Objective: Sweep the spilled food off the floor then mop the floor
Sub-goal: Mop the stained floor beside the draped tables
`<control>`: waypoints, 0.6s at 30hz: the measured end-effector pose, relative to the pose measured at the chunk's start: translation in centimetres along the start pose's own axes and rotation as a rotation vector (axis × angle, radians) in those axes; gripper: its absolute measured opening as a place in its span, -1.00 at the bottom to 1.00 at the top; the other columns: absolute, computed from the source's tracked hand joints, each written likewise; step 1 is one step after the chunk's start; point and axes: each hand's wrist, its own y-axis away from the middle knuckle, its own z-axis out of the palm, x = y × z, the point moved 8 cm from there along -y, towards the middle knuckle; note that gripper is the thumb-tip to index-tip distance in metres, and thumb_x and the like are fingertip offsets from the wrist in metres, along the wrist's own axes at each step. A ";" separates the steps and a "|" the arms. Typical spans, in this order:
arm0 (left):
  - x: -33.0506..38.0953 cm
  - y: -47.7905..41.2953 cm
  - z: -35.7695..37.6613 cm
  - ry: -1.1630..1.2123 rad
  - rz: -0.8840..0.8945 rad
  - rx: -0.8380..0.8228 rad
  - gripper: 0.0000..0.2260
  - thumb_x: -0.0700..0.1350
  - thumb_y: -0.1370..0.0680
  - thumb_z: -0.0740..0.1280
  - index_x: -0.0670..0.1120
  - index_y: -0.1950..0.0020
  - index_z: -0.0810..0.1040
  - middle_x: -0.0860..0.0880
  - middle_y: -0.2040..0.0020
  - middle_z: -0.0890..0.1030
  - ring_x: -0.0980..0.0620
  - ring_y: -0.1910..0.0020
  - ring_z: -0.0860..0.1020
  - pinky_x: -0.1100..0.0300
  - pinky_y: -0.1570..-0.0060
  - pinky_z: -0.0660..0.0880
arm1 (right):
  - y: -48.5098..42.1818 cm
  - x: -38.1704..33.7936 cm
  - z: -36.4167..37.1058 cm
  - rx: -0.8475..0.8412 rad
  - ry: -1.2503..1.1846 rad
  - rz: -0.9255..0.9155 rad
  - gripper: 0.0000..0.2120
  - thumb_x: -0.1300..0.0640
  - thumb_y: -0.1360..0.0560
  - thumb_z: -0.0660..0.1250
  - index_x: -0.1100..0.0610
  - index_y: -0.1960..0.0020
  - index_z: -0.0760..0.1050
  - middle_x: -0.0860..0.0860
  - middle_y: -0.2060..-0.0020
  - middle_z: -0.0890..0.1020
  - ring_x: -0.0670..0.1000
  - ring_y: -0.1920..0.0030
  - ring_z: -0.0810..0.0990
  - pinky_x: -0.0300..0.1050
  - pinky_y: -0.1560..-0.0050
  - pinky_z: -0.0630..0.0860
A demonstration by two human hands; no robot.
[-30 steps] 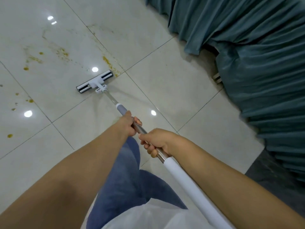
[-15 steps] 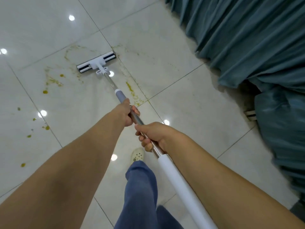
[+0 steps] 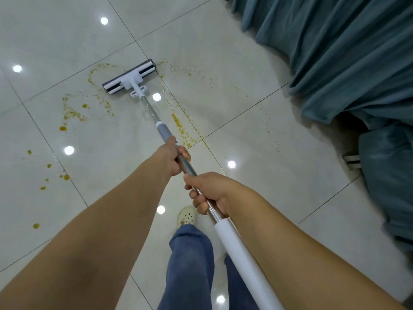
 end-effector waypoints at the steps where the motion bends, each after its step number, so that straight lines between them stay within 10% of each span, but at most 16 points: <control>1: -1.2 0.4 0.4 -0.004 0.000 0.001 -0.68 0.01 -0.60 0.20 -0.10 0.29 0.27 0.01 0.67 0.29 0.09 0.74 0.24 0.42 0.65 0.28 | 0.6 0.7 -0.9 0.002 0.006 -0.003 -0.77 0.04 -0.58 0.26 0.18 0.14 0.38 0.01 0.43 0.37 -0.15 0.62 0.26 -0.36 0.64 0.24; 18: -39.5 14.4 13.7 0.015 -0.153 -0.017 -0.64 0.02 -0.60 0.21 -0.11 0.34 0.29 -0.03 0.58 0.29 0.05 0.57 0.23 0.34 0.63 0.30 | 20.8 25.1 -28.0 0.142 0.245 0.076 -0.79 0.03 -0.59 0.23 0.19 0.06 0.42 0.00 0.46 0.41 -0.11 0.56 0.29 -0.29 0.60 0.29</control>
